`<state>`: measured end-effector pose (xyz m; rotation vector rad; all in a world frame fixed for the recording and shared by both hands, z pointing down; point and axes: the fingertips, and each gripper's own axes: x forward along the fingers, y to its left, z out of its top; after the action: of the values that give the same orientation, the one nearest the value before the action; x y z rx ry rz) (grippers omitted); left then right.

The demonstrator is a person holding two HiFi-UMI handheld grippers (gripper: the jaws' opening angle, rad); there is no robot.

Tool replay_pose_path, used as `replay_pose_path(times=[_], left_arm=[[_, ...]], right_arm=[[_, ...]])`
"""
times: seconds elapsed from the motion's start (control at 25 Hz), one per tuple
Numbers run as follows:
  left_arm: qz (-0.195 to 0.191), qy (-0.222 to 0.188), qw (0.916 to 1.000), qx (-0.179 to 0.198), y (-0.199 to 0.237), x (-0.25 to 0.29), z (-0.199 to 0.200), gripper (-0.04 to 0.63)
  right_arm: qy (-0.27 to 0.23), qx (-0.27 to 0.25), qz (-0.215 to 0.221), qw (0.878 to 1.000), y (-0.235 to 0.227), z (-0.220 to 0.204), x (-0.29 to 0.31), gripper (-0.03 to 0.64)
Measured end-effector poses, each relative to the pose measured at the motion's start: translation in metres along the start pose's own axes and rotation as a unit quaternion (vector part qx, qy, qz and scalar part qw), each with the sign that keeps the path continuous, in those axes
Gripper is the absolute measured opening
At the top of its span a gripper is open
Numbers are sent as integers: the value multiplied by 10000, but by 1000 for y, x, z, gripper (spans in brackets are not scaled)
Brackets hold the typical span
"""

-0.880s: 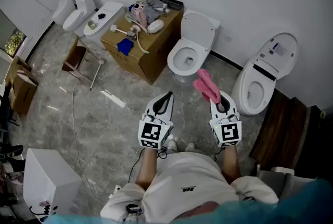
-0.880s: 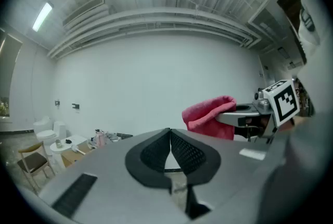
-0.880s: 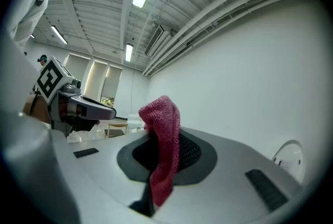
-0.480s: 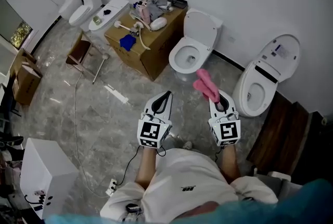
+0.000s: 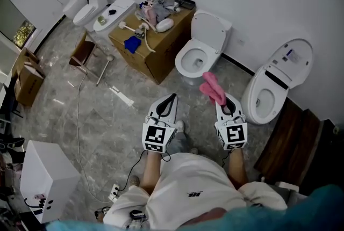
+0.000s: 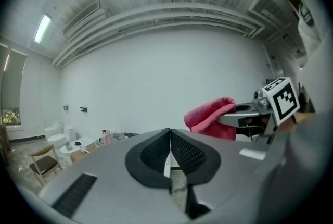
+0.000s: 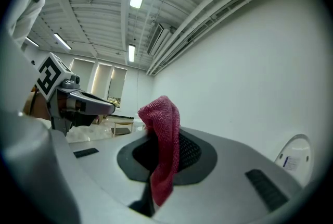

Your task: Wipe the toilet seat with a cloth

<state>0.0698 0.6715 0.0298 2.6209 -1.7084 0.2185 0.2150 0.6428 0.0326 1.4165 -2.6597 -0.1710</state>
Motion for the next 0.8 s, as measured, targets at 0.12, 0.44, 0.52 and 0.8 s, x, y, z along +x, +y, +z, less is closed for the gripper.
replay_pose_path(times=[0.12,0.44,0.52,0.8], left_arm=[[53,10,10000,-3,12,9,-1,14],[50,73,9999,-55,55,48,-7,14],[8,100,9999,-68,67,63,-8,14],[-116,174,9997,-126,113,110,-10,14]], right_arm=[[33,-26,70,10000,-1,-2,16,21],[96,-68,77,9999,-11,-4,73,21],[136,-60,52,9999,-15,-6,90,21],[311,-27,36,9995,-26,-12,152,21]])
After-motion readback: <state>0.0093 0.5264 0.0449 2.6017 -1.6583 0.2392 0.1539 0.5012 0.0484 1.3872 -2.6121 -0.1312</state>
